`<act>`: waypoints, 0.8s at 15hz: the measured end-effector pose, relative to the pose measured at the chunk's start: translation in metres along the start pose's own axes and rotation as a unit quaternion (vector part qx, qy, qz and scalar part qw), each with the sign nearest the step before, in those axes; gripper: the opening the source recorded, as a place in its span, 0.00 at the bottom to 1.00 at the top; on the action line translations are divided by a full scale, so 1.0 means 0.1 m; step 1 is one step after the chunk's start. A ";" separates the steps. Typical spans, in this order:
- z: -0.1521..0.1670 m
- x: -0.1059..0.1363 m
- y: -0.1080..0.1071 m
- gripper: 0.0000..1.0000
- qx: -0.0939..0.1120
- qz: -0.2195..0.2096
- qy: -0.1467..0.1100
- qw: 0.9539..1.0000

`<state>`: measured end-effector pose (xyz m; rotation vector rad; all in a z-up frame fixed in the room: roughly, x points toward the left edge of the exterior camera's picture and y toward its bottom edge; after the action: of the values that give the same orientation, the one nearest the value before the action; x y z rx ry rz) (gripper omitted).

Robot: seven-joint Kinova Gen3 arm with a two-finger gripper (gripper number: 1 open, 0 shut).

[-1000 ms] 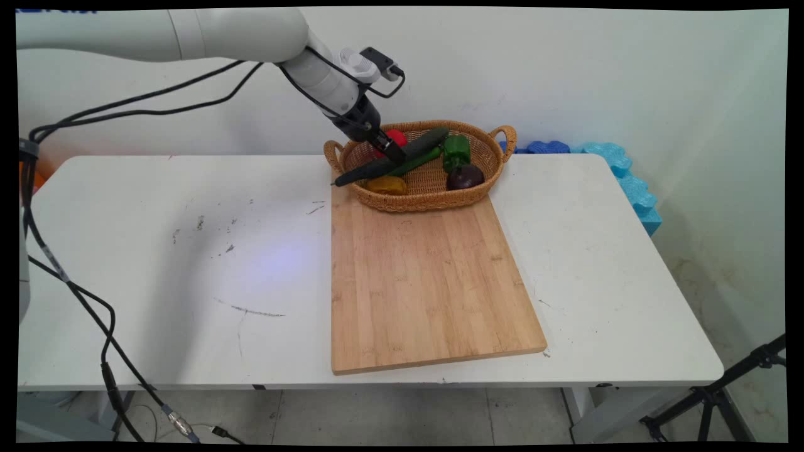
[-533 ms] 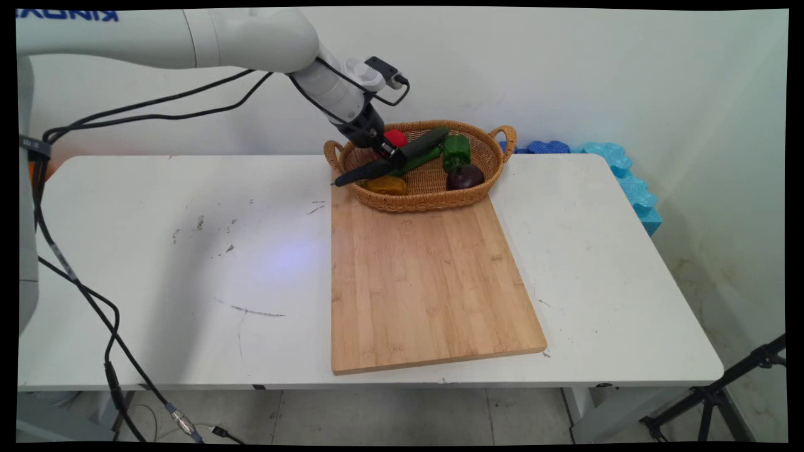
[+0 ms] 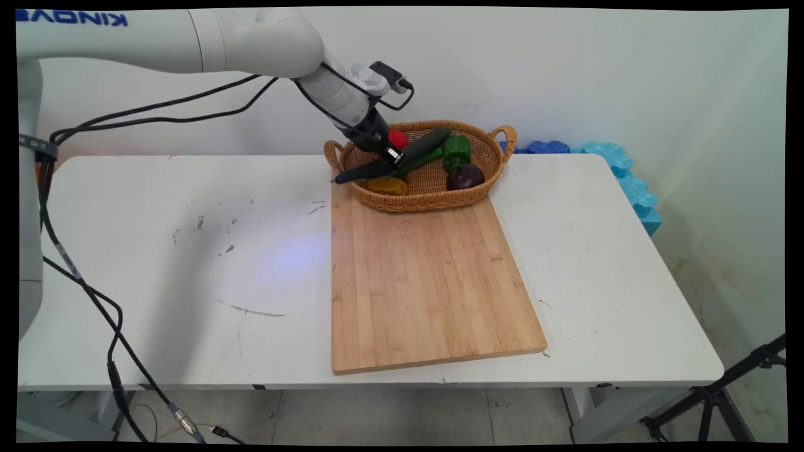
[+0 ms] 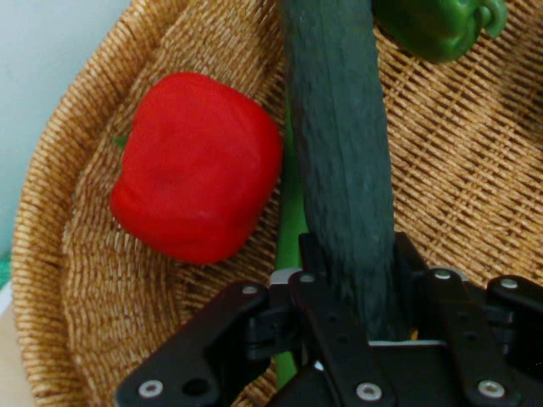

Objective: Place the picked object on the cutting board

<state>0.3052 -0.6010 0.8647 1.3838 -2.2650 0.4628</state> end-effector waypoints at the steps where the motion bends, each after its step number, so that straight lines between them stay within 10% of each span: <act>1: -0.01 0.01 0.00 0.00 -0.001 0.001 0.002 1.000; 12: -0.80 0.29 -0.01 0.00 -0.019 0.044 0.053 0.997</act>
<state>0.3097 -0.5832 0.9477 1.2145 -2.2439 0.5062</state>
